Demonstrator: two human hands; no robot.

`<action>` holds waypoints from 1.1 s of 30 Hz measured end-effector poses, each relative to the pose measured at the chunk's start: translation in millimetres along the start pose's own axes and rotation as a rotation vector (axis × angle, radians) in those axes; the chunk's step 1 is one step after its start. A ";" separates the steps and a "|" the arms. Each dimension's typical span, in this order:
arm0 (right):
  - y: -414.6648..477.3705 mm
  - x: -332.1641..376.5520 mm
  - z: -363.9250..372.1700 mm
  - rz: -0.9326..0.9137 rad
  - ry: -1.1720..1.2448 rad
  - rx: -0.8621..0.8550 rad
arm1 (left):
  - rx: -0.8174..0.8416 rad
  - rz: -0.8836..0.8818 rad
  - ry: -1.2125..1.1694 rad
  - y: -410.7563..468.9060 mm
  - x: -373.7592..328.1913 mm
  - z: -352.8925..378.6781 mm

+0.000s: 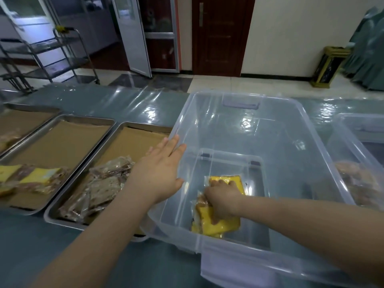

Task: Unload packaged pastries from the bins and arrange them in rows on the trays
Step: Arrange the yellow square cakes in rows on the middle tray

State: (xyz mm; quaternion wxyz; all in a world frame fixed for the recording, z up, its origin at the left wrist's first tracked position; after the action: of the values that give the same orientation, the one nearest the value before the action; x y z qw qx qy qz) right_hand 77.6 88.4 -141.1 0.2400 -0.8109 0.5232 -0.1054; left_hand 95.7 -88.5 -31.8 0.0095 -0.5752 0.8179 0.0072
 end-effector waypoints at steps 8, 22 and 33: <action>49.6 -70.2 15.7 0.140 0.198 0.195 | -0.007 -0.016 0.087 -3.0 -2.0 1.2; 23.2 -52.9 -53.5 -0.149 0.103 -0.085 | -0.020 -0.028 0.136 -2.9 -2.5 -0.7; -101.2 -63.9 -152.3 -0.120 0.446 -0.587 | -0.305 -0.013 0.066 -18.7 -10.9 -27.8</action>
State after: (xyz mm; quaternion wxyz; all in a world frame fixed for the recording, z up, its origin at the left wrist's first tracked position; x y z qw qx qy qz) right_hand 66.6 137.5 45.9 -0.1290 -0.8317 0.5220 -0.1387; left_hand 116.8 -85.2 -3.7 -0.1046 -0.5751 0.8036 0.1124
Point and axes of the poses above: each hand's wrist, its own y-axis towards the middle knuckle, its own z-axis out of the palm, x = y × z, the point moved 2 cm from there along y, towards the middle knuckle, and after that the axes turned 2 degrees about x, right-handed, at the moved point
